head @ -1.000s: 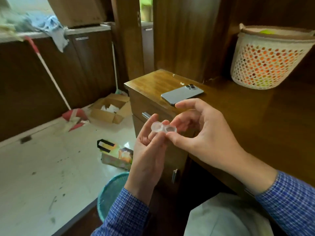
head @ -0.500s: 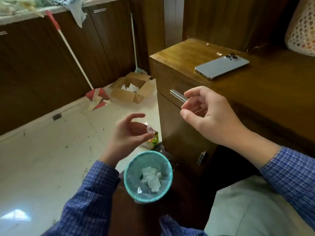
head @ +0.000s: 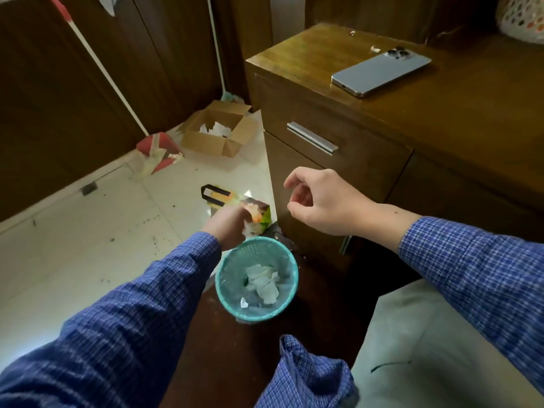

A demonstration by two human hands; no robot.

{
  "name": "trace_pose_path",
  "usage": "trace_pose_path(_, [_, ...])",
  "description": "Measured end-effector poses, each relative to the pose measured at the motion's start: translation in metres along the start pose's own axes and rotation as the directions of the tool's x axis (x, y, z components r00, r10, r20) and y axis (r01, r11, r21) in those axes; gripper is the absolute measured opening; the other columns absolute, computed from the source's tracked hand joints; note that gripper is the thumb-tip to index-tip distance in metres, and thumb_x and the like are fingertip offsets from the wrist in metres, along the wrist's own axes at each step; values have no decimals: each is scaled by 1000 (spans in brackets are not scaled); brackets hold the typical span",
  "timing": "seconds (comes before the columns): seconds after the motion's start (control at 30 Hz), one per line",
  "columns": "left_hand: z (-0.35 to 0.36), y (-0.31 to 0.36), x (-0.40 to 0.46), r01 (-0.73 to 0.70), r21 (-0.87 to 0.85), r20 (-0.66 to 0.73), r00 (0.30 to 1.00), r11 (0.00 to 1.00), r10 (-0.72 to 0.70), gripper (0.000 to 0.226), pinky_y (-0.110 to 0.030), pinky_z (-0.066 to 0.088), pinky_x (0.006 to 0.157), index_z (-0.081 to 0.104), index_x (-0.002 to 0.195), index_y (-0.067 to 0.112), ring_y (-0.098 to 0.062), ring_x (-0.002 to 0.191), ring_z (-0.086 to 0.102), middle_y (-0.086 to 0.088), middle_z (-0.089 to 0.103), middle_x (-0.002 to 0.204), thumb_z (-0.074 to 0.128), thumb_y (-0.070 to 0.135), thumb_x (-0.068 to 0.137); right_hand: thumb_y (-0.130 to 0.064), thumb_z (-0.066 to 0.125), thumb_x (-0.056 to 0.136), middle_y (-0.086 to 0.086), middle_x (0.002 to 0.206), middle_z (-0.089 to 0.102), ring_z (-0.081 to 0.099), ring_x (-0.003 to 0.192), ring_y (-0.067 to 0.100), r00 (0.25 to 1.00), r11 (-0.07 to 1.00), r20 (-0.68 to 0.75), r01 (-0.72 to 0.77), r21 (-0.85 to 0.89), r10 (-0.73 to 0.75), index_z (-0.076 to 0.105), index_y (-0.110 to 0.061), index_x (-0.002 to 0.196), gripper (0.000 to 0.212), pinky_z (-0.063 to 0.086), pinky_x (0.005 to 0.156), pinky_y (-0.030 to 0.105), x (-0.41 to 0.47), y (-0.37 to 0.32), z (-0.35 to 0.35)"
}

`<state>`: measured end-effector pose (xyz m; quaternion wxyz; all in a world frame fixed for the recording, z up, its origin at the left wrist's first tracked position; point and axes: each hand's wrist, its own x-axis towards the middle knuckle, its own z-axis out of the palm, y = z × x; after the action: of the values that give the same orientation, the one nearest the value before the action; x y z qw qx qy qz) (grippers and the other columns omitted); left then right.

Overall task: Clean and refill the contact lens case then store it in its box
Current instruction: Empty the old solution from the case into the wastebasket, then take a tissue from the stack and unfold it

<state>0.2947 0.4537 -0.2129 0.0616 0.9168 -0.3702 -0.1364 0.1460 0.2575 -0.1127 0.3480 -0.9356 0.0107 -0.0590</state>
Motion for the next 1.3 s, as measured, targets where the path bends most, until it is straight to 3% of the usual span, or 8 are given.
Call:
trace_pose_path(0.1, [-6, 14, 6, -110, 53, 21, 994, 993, 109, 27, -34, 62, 84, 80, 106, 12, -21, 94, 73, -6, 77, 107, 74, -1, 84, -27, 71, 91, -13, 86, 69, 68, 79, 6, 1000, 1000, -4, 7, -1, -7, 62, -20, 119, 31, 62, 75, 30, -2, -1, -3])
trace_pose_path(0.27, [-18, 19, 12, -39, 144, 43, 999, 989, 33, 35, -31, 58, 90, 76, 118, 16, -23, 102, 71, -7, 75, 117, 75, 2, 87, -28, 71, 92, -16, 88, 67, 67, 79, 3, 1000, 1000, -2, 14, -10, -14, 60, -23, 121, 32, 58, 71, 17, -9, -7, -14])
trace_pose_path(0.5, [-116, 74, 16, -209, -242, -65, 978, 948, 199, 30, -23, 61, 79, 80, 108, 23, -2, 76, 71, 10, 79, 97, 88, 20, 80, -24, 72, 91, -14, 88, 68, 65, 87, -1, 994, 999, -104, -31, 34, 34, 62, -27, 114, 25, 56, 71, 13, -47, -17, -79])
trace_pose_path(0.67, [-194, 153, 0, -350, -777, -156, 912, 524, 379, 31, -22, 63, 74, 80, 105, 25, -15, 92, 79, -2, 81, 101, 89, 28, 76, -28, 79, 87, -12, 94, 72, 69, 88, 3, 950, 996, -299, -75, 46, 85, 66, -25, 113, 30, 58, 72, 14, -106, -24, -166])
trace_pose_path(0.8, [-214, 260, 8, -430, -870, -240, 796, 240, 556, 43, -27, 62, 83, 78, 111, 19, -24, 103, 77, -10, 79, 110, 90, 38, 74, -33, 84, 82, -12, 102, 71, 71, 90, 3, 867, 989, -478, -149, 26, 143, 64, -26, 114, 39, 60, 75, 17, -161, -21, -229])
trace_pose_path(0.93, [-207, 376, 13, -345, -937, -222, 715, 57, 663, 38, -23, 61, 79, 76, 109, 17, -21, 99, 77, -13, 79, 111, 88, 27, 74, -40, 86, 75, -13, 104, 70, 72, 90, 1, 750, 969, -627, -244, 35, 211, 62, -28, 117, 50, 60, 76, 17, -228, -6, -280])
trace_pose_path(1.17, [-166, 534, -7, -216, -975, -83, 575, 53, 814, 30, -23, 63, 75, 73, 108, 10, -24, 98, 78, -17, 78, 109, 81, 5, 79, -39, 88, 72, -12, 105, 72, 73, 90, 2, 557, 932, -766, -332, 149, 321, 63, -31, 114, 49, 58, 73, 15, -347, 40, -317])
trace_pose_path(1.3, [-137, 588, -17, -206, -972, -27, 584, 116, 812, 39, -26, 63, 78, 71, 112, 6, -27, 104, 77, -16, 79, 107, 82, 7, 75, -39, 87, 77, -14, 101, 73, 73, 88, 2, 461, 913, -821, -374, 165, 338, 66, -31, 109, 40, 59, 72, 15, -388, 69, -324])
